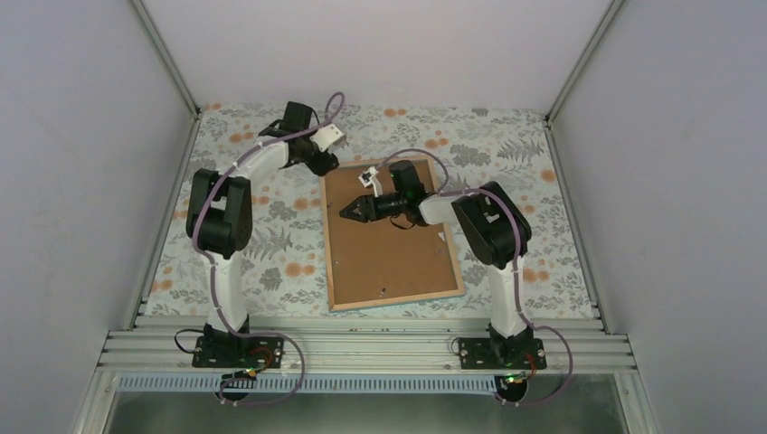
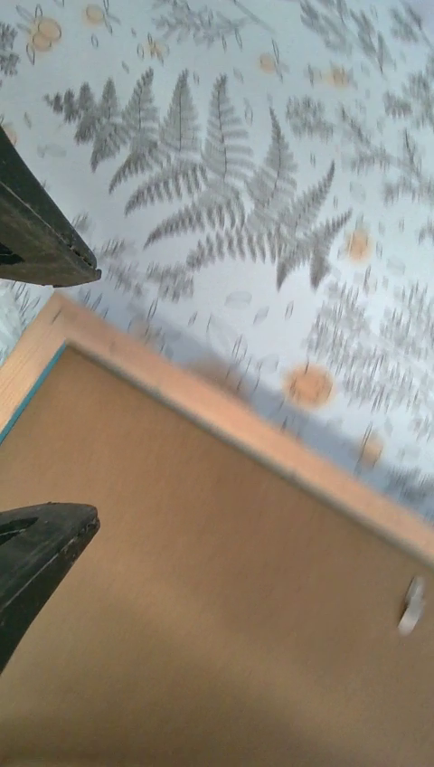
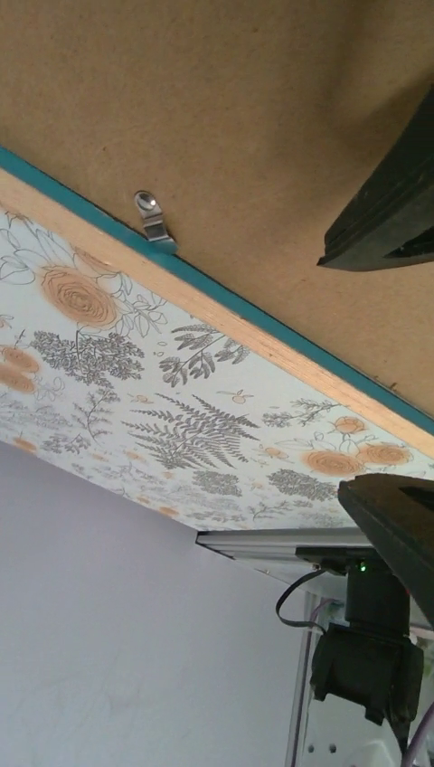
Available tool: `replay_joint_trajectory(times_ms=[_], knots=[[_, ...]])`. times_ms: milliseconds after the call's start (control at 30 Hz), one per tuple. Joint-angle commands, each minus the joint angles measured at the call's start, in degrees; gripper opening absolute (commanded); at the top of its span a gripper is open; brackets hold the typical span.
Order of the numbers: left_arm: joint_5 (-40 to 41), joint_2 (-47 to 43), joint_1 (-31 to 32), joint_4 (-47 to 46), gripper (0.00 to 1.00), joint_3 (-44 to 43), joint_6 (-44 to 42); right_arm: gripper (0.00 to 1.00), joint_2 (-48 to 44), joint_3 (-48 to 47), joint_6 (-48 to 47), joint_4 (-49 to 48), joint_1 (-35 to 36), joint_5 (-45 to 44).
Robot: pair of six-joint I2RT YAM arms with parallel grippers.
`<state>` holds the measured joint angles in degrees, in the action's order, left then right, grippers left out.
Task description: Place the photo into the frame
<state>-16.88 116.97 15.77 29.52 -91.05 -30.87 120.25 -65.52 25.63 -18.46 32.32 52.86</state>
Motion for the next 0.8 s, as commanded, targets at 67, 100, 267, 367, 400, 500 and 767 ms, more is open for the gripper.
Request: replay_joint_trajectory(times_ms=[67, 100, 267, 367, 400, 500, 767], knots=[[-1.14, 7.18, -2.66, -2.09, 0.62, -7.78, 9.38, 0.72, 4.22, -0.27, 21.89, -14.44, 1.39, 5.83], [-0.66, 7.99, -2.75, -2.59, 0.63, -8.42, 10.11, 0.76, 4.45, 0.04, 24.28, -15.69, 1.68, 5.89], [-0.13, 11.79, -2.61, -4.10, 0.63, -10.90, 12.85, 0.90, 6.16, -0.74, 33.47, -17.35, 2.31, 4.07], [0.68, 13.27, -2.62, -4.12, 0.63, -11.46, 13.23, 0.95, 7.23, -0.97, 37.76, -17.30, 2.34, 2.49], [0.44, 13.56, -2.66, -4.04, 0.63, -11.32, 13.07, 0.97, 7.61, -0.64, 39.71, -18.15, 2.36, 2.01], [-0.33, 14.22, -2.67, -3.19, 0.62, -10.86, 12.86, 0.98, 8.62, 1.53, 46.94, -25.04, 2.55, 0.77], [-1.24, 13.23, -2.75, -3.72, 0.56, -5.64, 13.76, 0.98, 12.80, 0.13, 55.59, -28.45, 4.40, -1.86]])
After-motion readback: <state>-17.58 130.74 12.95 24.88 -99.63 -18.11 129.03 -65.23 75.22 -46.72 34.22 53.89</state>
